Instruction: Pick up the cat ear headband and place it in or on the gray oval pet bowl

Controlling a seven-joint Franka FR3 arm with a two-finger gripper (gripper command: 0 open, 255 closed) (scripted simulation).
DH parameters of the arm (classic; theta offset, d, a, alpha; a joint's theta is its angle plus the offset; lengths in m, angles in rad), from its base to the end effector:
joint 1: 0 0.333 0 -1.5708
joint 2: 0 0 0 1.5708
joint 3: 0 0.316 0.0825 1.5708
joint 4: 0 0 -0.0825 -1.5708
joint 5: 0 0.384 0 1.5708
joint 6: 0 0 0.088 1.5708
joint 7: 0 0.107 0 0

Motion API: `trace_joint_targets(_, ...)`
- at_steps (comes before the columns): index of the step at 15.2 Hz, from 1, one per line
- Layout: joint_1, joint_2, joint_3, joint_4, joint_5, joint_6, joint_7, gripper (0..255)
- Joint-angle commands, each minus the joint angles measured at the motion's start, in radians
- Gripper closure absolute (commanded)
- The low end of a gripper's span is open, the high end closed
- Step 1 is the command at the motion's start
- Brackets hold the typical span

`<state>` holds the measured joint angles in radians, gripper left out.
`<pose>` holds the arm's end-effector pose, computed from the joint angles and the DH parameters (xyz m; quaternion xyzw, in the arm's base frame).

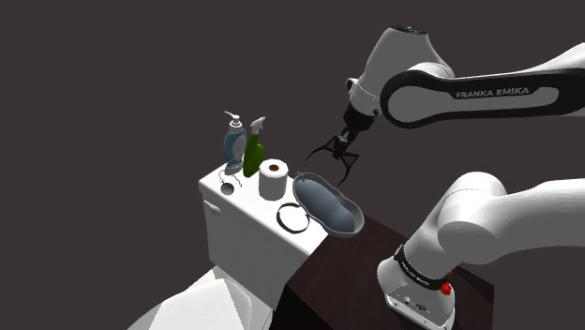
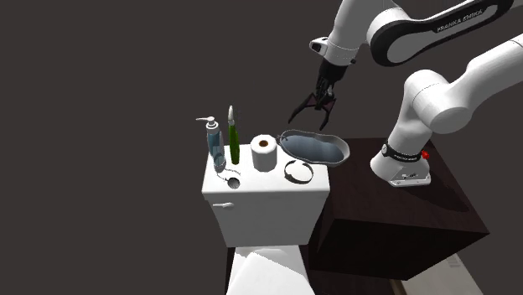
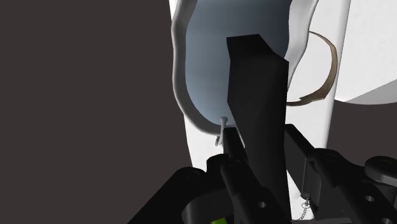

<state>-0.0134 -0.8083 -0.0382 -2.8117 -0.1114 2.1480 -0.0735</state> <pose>0.3138 -0.0198 0.4316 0.9959 0.0427 0.0702 0.0390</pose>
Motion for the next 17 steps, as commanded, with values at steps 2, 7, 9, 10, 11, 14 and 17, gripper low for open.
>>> trace_joint_targets(2, -0.002, 0.015, -0.001, -0.037, -0.004, 0.053, 0.004, 255)
trace_joint_targets(7, -0.006, 0.053, -0.003, -0.086, -0.011, 0.140, 0.010, 255)
trace_joint_targets(9, -0.008, 0.071, -0.003, -0.105, -0.015, 0.176, 0.013, 255)
trace_joint_targets(10, -0.009, 0.082, -0.004, -0.113, -0.016, 0.195, 0.014, 255)
trace_joint_targets(11, -0.011, 0.097, -0.004, -0.125, -0.019, 0.222, 0.016, 255)
trace_joint_targets(14, -0.011, 0.097, -0.004, -0.125, -0.019, 0.222, 0.016, 255)
trace_joint_targets(17, -0.011, 0.097, -0.004, -0.125, -0.019, 0.222, 0.016, 255)
